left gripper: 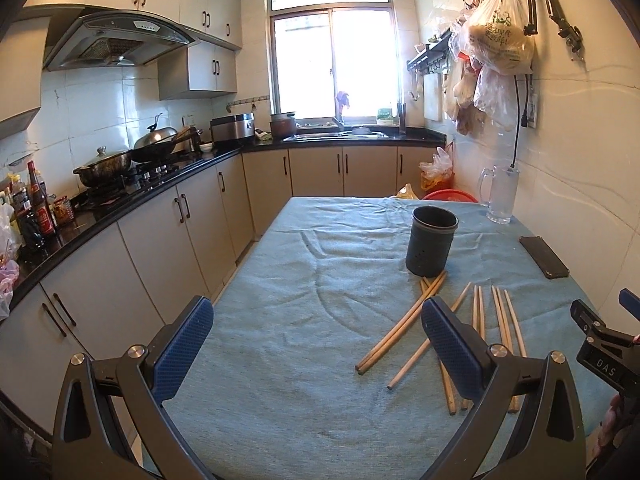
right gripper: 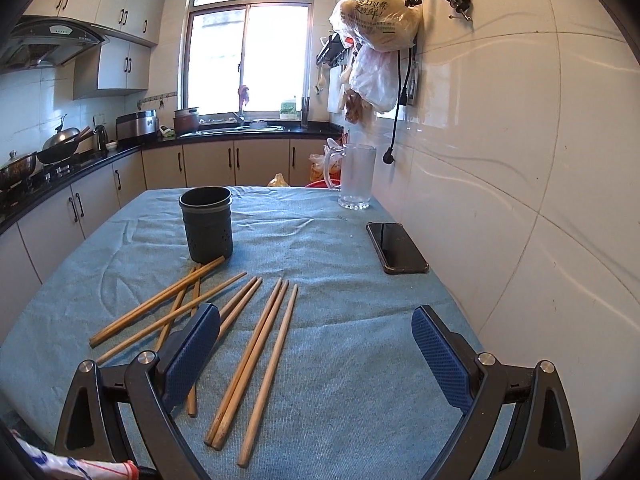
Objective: Organize utensils
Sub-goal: 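Close the left gripper on a wooden chopstick while the right gripper grasps another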
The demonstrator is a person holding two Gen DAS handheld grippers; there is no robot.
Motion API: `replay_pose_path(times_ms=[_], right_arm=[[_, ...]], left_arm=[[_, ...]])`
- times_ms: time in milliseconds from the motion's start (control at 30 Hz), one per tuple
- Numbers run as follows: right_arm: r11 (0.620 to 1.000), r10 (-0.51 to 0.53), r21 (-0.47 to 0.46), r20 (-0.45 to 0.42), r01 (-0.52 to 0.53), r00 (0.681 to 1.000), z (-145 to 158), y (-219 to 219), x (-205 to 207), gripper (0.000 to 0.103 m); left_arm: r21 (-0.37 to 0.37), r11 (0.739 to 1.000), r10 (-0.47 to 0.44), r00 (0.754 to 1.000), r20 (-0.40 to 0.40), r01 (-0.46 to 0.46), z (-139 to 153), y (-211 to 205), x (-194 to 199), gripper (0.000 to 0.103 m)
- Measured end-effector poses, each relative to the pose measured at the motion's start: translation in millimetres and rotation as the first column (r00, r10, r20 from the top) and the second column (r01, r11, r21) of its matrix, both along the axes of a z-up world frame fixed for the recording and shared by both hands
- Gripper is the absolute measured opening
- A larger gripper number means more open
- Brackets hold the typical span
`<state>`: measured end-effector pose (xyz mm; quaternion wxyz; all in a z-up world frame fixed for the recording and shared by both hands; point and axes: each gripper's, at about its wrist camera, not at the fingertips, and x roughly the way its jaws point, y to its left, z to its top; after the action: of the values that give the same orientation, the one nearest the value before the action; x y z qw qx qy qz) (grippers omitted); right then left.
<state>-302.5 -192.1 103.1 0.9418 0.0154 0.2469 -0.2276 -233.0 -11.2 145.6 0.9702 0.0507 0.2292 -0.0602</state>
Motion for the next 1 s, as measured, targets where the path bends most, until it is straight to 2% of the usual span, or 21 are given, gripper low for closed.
replay_pose_path(times_ms=[133,367,500,533,600,667,767,833,900,933,1000], right_arm=[[1.000,0.003,0.018,-0.005,-0.003,1.000,-4.5,-4.8,0.7,0.099],[0.990,0.012,0.140,-0.037,-0.006,0.999,-19.3,-29.3,10.8,0.099],[0.976,0.030,0.216,-0.066,-0.015,0.997,-30.0,-43.2,15.8,0.099],[0.972,0.033,0.233,-0.070,-0.016,0.997,-32.4,-44.9,17.1,0.099],[0.962,0.042,0.271,-0.082,-0.018,0.996,-37.6,-50.8,20.5,0.098],[0.959,0.047,0.284,-0.093,-0.019,0.995,-41.9,-52.8,23.9,0.095],[0.945,0.089,0.325,-0.114,-0.047,0.990,-48.3,-55.5,33.0,0.084],[0.929,0.136,0.360,-0.123,-0.084,0.983,-50.8,-57.6,42.8,0.076],[0.901,0.193,0.417,-0.130,-0.123,0.973,-53.9,-63.6,57.7,0.067],[0.891,0.208,0.436,-0.137,-0.129,0.969,-56.4,-65.7,63.3,0.059],[0.875,0.243,0.463,-0.168,-0.141,0.955,-61.9,-70.9,80.4,0.050]], left_arm=[[0.008,1.000,-0.027,0.999,-0.033,0.027,-6.3,-2.7,6.4,0.103],[0.038,0.995,-0.091,0.994,-0.061,0.094,-0.8,-2.2,34.8,0.103],[0.000,0.980,-0.195,0.968,-0.160,0.198,-6.7,-15.3,66.3,0.102],[-0.016,0.974,-0.225,0.955,-0.193,0.226,-10.6,-20.7,75.5,0.100],[-0.025,0.961,-0.272,0.929,-0.250,0.274,-20.0,-34.8,88.9,0.079],[-0.032,0.945,-0.320,0.901,-0.293,0.325,-30.9,-47.9,98.0,0.070],[-0.052,0.923,-0.372,0.848,-0.378,0.381,-53.8,-72.1,115.3,0.057],[-0.061,0.904,-0.408,0.809,-0.422,0.424,-66.7,-89.6,123.7,0.054],[-0.046,0.888,-0.425,0.782,-0.456,0.457,-77.1,-108.5,131.5,0.054],[-0.037,0.883,-0.430,0.774,-0.464,0.469,-79.6,-114.8,133.7,0.054],[-0.007,0.857,-0.453,0.746,-0.489,0.515,-86.2,-136.2,141.0,0.054]])
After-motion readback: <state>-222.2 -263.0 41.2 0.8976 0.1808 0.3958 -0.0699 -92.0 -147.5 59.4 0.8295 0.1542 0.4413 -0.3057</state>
